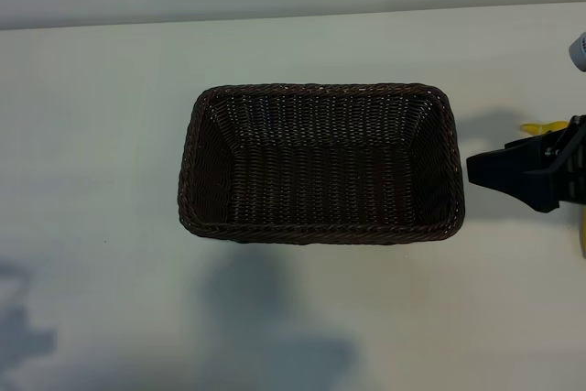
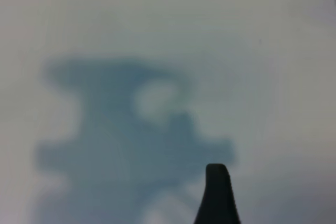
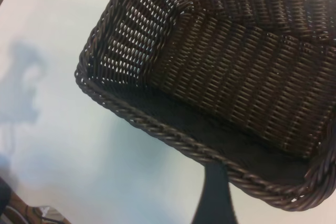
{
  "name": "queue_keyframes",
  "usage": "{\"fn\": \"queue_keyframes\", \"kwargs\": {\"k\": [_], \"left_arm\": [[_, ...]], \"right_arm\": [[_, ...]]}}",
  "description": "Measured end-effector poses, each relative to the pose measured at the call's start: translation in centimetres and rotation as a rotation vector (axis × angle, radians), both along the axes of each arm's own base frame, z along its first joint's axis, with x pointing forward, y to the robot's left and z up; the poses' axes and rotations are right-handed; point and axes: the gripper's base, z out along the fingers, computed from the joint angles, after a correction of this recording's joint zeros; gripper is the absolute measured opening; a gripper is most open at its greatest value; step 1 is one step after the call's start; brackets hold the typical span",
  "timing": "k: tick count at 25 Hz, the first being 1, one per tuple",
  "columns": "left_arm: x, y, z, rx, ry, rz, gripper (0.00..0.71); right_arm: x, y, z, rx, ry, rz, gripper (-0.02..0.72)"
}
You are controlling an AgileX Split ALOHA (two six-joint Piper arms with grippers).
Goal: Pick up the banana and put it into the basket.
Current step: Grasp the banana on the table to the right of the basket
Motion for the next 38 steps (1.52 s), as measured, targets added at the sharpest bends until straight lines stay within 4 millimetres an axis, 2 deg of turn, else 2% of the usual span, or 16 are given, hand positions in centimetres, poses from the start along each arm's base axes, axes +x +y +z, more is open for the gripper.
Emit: {"fn": "queue_keyframes", "kwargs": {"k": [12,21,30,38], "left_arm": [[-3.9,0.0,0.2,0.003,-0.265,0.0,0.572],[-4.0,0.0,0.2,0.003,-0.272,0.0,0.572],[-4.0,0.0,0.2,0.003,-0.272,0.0,0.572],[-4.0,0.0,0.2,0.003,-0.272,0.0,0.572]], "right_arm": [[0.2,0.0,0.1,0.014,-0.007,-0.019,0.568],[0.7,-0.2,0.5,0.025,-0.012,-0.08,0.568],[4.4,-0.3,4.1,-0.001,-0.051,-0.099,0.568],[6.8,-0.7,3.9,-0.127,0.097,-0.066,0.568]]}}
